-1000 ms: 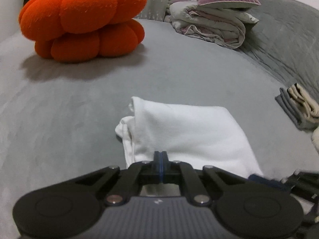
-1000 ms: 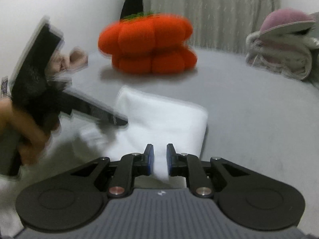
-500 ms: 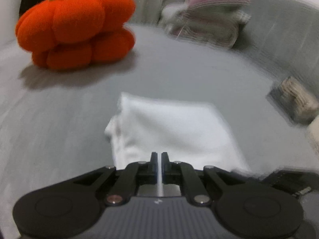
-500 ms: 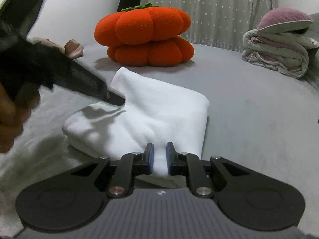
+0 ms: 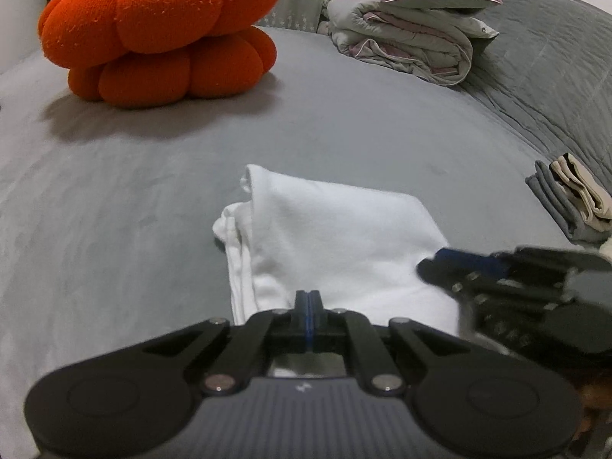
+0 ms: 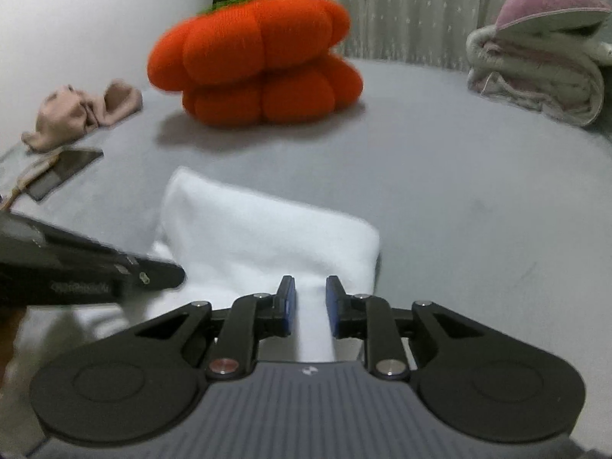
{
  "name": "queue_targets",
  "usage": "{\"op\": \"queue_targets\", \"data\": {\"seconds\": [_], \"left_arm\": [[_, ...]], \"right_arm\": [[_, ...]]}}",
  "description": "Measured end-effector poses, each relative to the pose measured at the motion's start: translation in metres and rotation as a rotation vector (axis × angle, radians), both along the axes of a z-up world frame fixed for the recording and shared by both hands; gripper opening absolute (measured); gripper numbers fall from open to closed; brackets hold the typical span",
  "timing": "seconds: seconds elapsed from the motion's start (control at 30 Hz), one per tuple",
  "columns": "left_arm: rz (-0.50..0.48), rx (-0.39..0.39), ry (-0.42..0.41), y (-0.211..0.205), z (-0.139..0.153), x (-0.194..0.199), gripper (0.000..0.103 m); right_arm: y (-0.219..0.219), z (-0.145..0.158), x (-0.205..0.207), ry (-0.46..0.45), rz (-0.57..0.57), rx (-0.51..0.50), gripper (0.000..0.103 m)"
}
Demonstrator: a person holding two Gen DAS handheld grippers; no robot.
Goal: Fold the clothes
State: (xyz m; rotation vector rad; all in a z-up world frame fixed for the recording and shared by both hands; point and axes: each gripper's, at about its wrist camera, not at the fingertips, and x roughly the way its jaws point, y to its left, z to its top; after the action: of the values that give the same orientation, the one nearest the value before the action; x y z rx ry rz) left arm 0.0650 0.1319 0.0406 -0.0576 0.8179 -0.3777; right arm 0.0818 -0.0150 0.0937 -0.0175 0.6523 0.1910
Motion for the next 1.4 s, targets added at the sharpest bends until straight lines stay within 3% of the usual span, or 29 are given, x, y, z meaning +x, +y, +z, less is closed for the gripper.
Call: {"op": "queue_targets", "data": {"seconds": [0.27, 0.57, 0.8, 1.03, 1.4], "left_arm": [[0.038, -0.027, 0.029, 0.003, 0.002, 0.004, 0.003], [0.138, -0.101, 0.122, 0.006, 0.002, 0.018, 0.003], [0.167, -0.260, 0.198, 0.026, -0.011, 0.028, 0.003], [0.144, -0.311, 0.223, 0.031, -0.014, 0.032, 0.003], [0.113, -0.244, 0.178, 0.024, -0.010, 0.029, 0.003]], "right_arm": [[-0.001, -0.002, -0.008, -0.016, -0.008, -0.004, 0.022], [-0.002, -0.004, -0.011, -0.044, -0.025, 0.005, 0.022], [0.001, -0.006, -0.015, -0.071, -0.043, -0.003, 0.022], [0.005, -0.005, -0.014, -0.066, -0.060, -0.012, 0.022], [0.003, -0.007, -0.017, -0.078, -0.056, -0.005, 0.023]]}}
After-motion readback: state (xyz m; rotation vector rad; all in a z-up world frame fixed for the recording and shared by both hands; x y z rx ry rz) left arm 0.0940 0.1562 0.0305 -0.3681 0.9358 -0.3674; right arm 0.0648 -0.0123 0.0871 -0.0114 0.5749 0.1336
